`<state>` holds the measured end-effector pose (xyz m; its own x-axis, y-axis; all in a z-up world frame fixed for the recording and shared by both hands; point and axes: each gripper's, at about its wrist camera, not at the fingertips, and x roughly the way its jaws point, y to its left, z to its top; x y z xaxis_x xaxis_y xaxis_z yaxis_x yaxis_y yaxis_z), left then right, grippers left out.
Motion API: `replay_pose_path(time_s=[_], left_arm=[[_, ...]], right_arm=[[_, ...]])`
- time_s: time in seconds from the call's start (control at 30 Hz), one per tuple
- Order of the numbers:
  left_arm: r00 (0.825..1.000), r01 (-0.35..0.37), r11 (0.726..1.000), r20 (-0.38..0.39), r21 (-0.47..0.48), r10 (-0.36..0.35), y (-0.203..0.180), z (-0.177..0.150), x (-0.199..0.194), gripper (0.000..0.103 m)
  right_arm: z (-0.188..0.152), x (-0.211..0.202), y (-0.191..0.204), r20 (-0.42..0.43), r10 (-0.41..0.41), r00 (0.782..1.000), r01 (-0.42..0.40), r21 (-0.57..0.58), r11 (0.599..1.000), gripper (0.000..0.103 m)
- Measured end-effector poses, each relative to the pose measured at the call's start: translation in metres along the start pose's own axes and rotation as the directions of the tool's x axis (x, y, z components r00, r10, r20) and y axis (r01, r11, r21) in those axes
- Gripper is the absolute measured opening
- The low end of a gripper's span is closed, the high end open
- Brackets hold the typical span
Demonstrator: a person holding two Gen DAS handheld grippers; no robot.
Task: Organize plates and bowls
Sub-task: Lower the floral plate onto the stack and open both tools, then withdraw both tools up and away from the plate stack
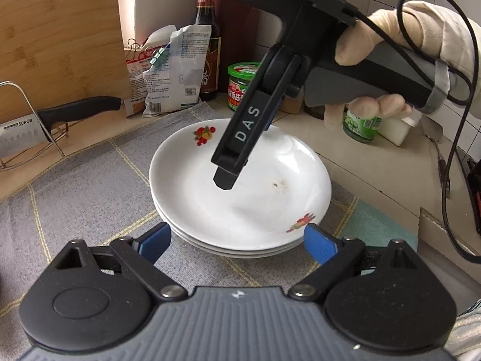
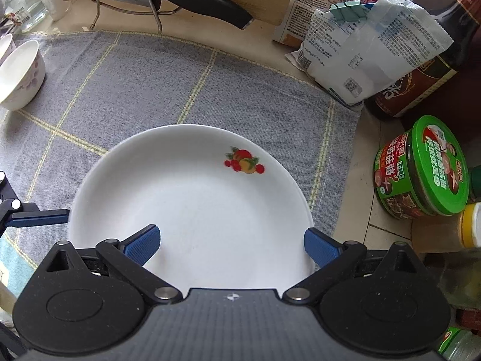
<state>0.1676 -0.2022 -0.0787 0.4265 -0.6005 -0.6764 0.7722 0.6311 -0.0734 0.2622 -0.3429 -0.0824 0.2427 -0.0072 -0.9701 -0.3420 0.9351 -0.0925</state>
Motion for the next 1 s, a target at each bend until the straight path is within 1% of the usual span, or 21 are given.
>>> replay_pose_path(time_s=[0.17,0.27,0.37,0.47,0.53,0.6,0.67,0.77,0.83,0.9,0.97,1.0], left_arm=[[1.000,-0.014,1.000,0.007,0.012,0.014,0.000,0.001,0.001,0.095],[0.999,-0.034,0.999,0.012,0.019,0.034,-0.002,0.000,0.001,0.099],[0.998,-0.066,0.998,0.025,0.021,0.065,-0.004,0.000,-0.002,0.100],[0.993,-0.108,0.994,0.038,0.015,0.107,-0.006,0.004,-0.007,0.100],[0.989,-0.137,0.991,0.049,0.000,0.137,-0.006,0.006,-0.012,0.100],[0.982,-0.177,0.984,0.067,-0.028,0.178,-0.007,0.007,-0.019,0.100],[0.972,-0.215,0.975,0.081,-0.061,0.219,-0.006,0.007,-0.027,0.101],[0.954,-0.277,0.953,0.084,-0.119,0.288,-0.006,0.003,-0.039,0.102],[0.943,-0.311,0.940,0.076,-0.142,0.323,-0.005,-0.002,-0.047,0.102],[0.933,-0.339,0.927,0.070,-0.161,0.354,-0.002,-0.009,-0.054,0.102],[0.926,-0.357,0.918,0.069,-0.171,0.372,0.003,-0.018,-0.060,0.102],[0.922,-0.364,0.915,0.068,-0.174,0.380,0.006,-0.022,-0.063,0.102]], right_arm=[[-0.005,-0.002,-0.001,0.018,0.006,1.000,-0.006,0.020,1.000,0.103],[-0.010,-0.006,-0.001,0.051,0.012,0.999,-0.014,0.032,0.999,0.103],[-0.016,-0.009,-0.003,0.089,0.018,0.996,-0.023,0.054,0.998,0.103],[-0.024,-0.014,-0.004,0.149,0.034,0.988,-0.044,0.070,0.997,0.103],[-0.029,-0.019,-0.004,0.194,0.031,0.980,-0.044,0.065,0.997,0.103],[-0.034,-0.024,-0.003,0.246,0.013,0.969,-0.029,0.059,0.998,0.103],[-0.038,-0.030,0.000,0.304,0.008,0.953,-0.023,0.045,0.999,0.103],[-0.043,-0.039,0.007,0.395,0.002,0.919,-0.015,0.029,0.999,0.103],[-0.043,-0.042,0.014,0.431,0.005,0.902,-0.016,0.023,1.000,0.103],[-0.043,-0.043,0.022,0.448,0.017,0.894,-0.032,0.026,0.999,0.103],[-0.045,-0.046,0.032,0.473,0.013,0.881,-0.034,0.036,0.999,0.103],[-0.049,-0.047,0.040,0.491,0.008,0.871,-0.030,0.038,0.999,0.103]])
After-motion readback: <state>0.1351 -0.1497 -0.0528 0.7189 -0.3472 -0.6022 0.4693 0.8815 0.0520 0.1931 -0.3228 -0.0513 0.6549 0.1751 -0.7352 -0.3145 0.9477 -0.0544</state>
